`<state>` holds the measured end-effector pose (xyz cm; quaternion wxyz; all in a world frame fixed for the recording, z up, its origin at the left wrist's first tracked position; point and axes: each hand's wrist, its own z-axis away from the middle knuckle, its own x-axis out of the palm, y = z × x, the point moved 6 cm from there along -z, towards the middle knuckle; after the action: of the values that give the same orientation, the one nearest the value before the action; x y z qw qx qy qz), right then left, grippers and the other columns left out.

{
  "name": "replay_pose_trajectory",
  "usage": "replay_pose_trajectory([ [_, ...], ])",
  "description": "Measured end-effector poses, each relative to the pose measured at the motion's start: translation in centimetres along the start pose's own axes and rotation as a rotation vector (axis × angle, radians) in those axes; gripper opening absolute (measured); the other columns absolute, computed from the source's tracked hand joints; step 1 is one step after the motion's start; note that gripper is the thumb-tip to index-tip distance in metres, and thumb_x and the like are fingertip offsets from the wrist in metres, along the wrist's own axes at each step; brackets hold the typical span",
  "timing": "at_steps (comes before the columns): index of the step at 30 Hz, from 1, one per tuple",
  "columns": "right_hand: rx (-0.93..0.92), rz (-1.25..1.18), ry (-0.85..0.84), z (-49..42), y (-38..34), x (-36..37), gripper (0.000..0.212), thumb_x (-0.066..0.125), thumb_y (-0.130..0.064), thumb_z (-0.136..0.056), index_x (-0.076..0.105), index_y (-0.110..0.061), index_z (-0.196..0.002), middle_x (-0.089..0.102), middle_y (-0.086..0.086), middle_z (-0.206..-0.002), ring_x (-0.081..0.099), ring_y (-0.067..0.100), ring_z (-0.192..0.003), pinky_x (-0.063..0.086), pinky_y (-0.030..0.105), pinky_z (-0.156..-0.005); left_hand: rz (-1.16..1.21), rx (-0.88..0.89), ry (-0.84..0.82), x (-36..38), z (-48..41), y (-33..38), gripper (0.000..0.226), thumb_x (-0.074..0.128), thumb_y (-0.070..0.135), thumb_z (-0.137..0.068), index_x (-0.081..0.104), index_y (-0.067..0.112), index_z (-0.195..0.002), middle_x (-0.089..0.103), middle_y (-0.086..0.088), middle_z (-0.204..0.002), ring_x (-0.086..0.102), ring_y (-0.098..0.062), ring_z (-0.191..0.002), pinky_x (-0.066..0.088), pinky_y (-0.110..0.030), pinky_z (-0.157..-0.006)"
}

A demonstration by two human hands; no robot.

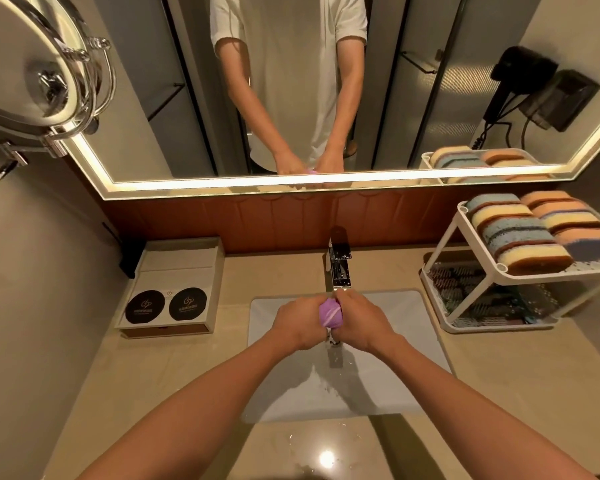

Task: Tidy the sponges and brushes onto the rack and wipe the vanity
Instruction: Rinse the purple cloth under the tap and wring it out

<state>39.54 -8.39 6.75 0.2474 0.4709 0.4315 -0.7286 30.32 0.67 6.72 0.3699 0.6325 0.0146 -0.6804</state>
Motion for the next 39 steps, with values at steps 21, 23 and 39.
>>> replay_pose_trajectory([
  [21,-0.120,0.165,0.080,0.9,-0.5,-0.3,0.054,0.072,-0.037,-0.081,0.057,-0.019,-0.131,0.072,0.006,-0.118,0.069,0.031,-0.102,0.053,0.037,-0.082,0.116,-0.065,-0.381,-0.7,0.5,1.9,0.030,0.072,0.014,-0.081,0.059,0.013,-0.108,0.065,-0.005,-0.083,0.059,-0.020,-0.061,0.047,-0.027,-0.052],
  [23,-0.110,0.255,0.004,0.6,-0.9,0.0,0.041,0.068,-0.036,-0.083,0.061,-0.018,-0.119,0.072,0.006,-0.110,0.068,0.031,-0.096,0.050,0.035,-0.078,-0.072,0.002,-0.259,-0.7,0.5,1.6,0.034,0.071,0.021,-0.080,0.053,0.020,-0.109,0.067,-0.005,-0.102,0.064,-0.026,-0.084,0.049,-0.031,-0.066],
  [39,0.063,0.072,-0.222,-0.4,-0.8,1.7,0.017,0.066,-0.029,-0.076,0.067,-0.017,-0.087,0.069,0.005,-0.087,0.065,0.027,-0.081,0.051,0.031,-0.067,-0.477,0.231,0.050,0.2,0.5,1.3,0.044,0.062,0.021,-0.089,0.047,0.025,-0.130,0.071,-0.008,-0.108,0.068,-0.034,-0.094,0.038,-0.035,-0.066],
])
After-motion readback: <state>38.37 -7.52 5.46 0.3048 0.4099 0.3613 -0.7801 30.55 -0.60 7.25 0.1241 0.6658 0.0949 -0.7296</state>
